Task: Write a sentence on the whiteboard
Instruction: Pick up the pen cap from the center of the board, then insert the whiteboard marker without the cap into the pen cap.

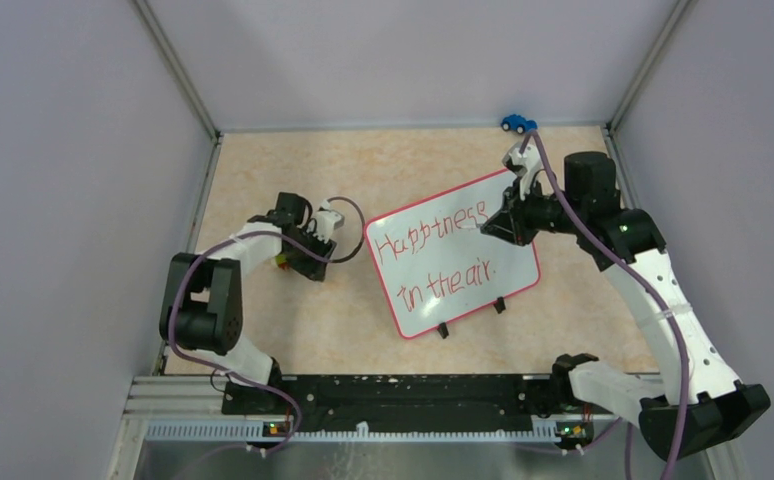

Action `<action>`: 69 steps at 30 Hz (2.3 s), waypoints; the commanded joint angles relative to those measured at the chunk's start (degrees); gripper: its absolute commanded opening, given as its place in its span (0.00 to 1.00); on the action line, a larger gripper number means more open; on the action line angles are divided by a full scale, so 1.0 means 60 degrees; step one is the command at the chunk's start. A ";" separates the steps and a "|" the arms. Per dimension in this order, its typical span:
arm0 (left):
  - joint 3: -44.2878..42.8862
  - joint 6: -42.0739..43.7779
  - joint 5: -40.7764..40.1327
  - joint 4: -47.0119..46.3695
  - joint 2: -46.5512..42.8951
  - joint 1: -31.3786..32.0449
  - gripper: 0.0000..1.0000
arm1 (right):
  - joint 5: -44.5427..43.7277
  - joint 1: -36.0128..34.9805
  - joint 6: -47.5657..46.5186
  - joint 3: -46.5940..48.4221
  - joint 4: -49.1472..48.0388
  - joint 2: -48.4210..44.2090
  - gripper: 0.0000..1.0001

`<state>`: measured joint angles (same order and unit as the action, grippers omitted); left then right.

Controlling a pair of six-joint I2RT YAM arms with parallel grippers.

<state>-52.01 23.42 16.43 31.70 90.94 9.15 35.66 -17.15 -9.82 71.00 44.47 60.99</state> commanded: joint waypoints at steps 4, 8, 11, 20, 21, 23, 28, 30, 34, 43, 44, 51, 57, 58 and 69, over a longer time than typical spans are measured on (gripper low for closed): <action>0.0400 -0.0165 -0.1111 -0.1049 0.0386 0.0204 0.47 | 0.0165 0.0148 -0.0002 0.0293 -0.0290 0.0026 0.00; 0.0245 -0.0360 -0.1098 -0.1262 0.0563 0.0204 0.42 | 0.0151 0.0143 -0.0018 0.0317 -0.0292 0.0083 0.00; 0.0040 -0.0490 -0.1124 -0.1245 0.0754 0.0202 0.32 | 0.0150 0.0147 -0.0033 0.0361 -0.0263 0.0118 0.00; -0.0252 -0.0759 -0.0743 -0.0810 0.0314 0.0126 0.08 | 0.0150 0.0146 -0.0102 0.0302 -0.0258 0.0109 0.00; -0.0282 -0.0767 -0.0677 -0.0718 0.0269 0.0094 0.06 | 0.0163 0.0138 -0.0105 0.0309 -0.0250 0.0115 0.00; -0.0370 -0.0735 -0.0632 -0.0566 0.0169 0.0039 0.03 | 0.0178 0.0136 -0.0107 0.0295 -0.0270 0.0118 0.00; -0.0937 -0.0638 -0.0301 0.0124 -0.0550 -0.0409 0.00 | 0.0272 0.0136 -0.0057 0.0398 -0.0273 0.0187 0.00; -0.1508 -0.0650 -0.0035 0.0557 -0.0986 -0.0682 0.00 | 0.0353 0.0148 0.0064 0.0485 -0.0314 0.0254 0.00; -0.3090 -0.0510 0.0534 0.1221 -0.1850 -0.0952 0.00 | 0.0755 0.0139 0.0432 0.0608 -0.0542 0.0356 0.00; -0.6474 0.2104 0.3521 0.3662 -0.2525 0.0063 0.00 | 0.2416 0.0178 0.2179 0.0148 -0.1861 0.0312 0.00; -0.6806 0.2328 0.3763 0.4034 -0.2503 0.0304 0.00 | 0.2673 0.0194 0.2467 0.0008 -0.2181 0.0331 0.00; -0.8224 0.3263 0.4947 0.6322 -0.2075 0.2118 0.00 | 0.4319 0.0325 0.4706 -0.1137 -0.4578 0.0312 0.00; -0.7891 0.3205 0.5385 0.7042 -0.1888 0.3429 0.00 | 0.4651 0.0319 0.6049 -0.1777 -0.6022 0.0401 0.00; -0.7808 0.3052 0.5280 0.6983 -0.1878 0.3647 0.00 | 0.4659 0.0323 0.6148 -0.1808 -0.6101 0.0421 0.00; -0.7199 0.1294 0.3827 0.5747 -0.1565 0.4798 0.00 | 0.4849 -0.0116 0.6775 -0.2082 -0.6645 0.0552 0.00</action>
<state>-96.64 35.40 42.33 69.97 81.01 36.60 63.20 -16.53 28.77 58.50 8.40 63.66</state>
